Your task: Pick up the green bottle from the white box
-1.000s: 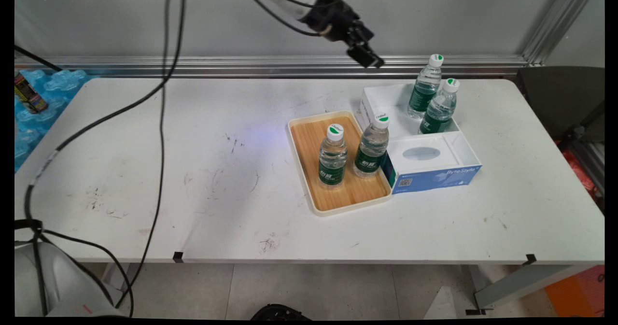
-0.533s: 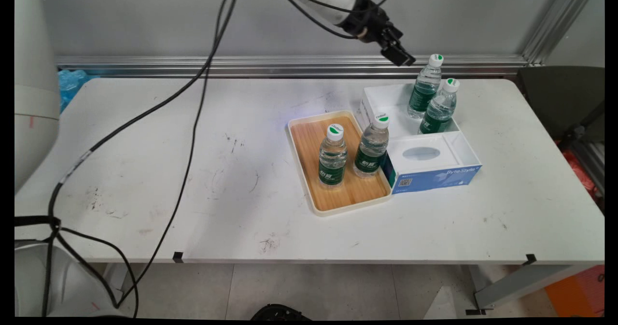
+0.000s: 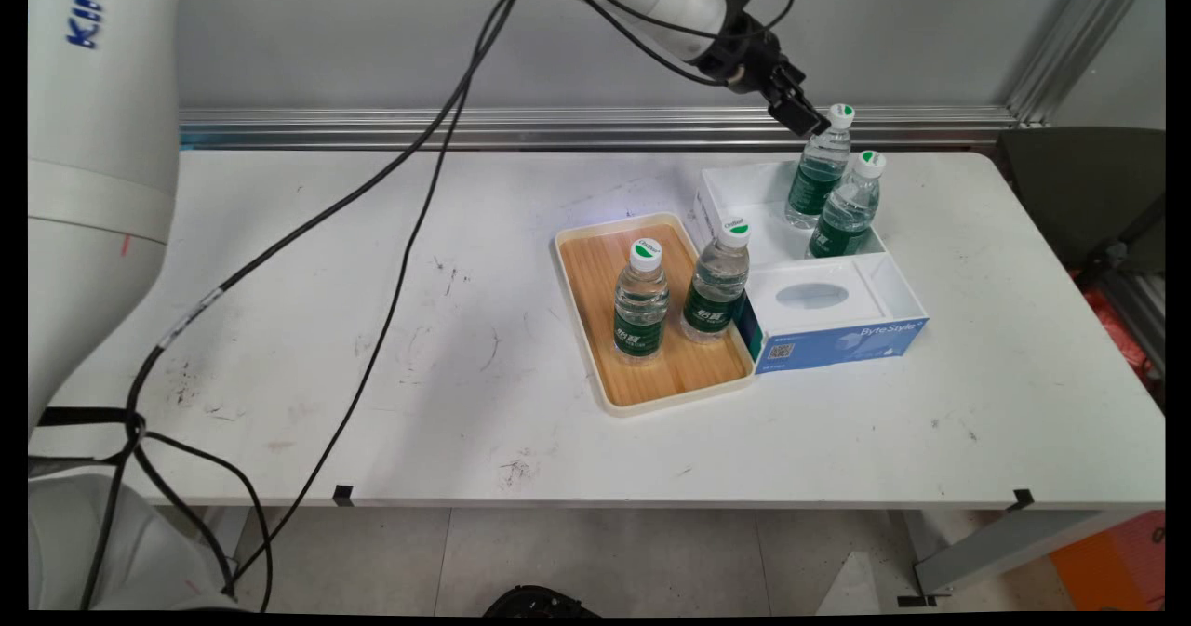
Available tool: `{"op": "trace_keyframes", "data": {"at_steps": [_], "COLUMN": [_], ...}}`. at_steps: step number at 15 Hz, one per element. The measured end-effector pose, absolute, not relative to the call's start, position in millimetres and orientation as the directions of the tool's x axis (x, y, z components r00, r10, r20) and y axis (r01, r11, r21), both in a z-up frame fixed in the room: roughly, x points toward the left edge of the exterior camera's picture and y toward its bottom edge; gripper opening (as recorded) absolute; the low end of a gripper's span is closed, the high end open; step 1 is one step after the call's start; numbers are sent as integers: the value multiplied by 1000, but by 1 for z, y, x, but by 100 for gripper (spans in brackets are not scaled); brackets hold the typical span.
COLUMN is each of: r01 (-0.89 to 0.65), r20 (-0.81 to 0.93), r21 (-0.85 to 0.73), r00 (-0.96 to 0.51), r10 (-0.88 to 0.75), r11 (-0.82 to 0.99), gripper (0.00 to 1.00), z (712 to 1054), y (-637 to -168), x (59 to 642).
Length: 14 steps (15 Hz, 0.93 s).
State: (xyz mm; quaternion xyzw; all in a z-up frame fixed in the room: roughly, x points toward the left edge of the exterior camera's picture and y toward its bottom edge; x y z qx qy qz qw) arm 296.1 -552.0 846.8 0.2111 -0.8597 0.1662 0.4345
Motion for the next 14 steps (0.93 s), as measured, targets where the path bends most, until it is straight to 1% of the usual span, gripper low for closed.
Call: {"op": "trace_keyframes", "data": {"at_steps": [14], "r01": [-508], "r20": [812], "r21": [-78], "r00": [-532], "r10": [-241], "r11": [858], "gripper": [100], "z": [808], "y": [-575], "x": [268]}}
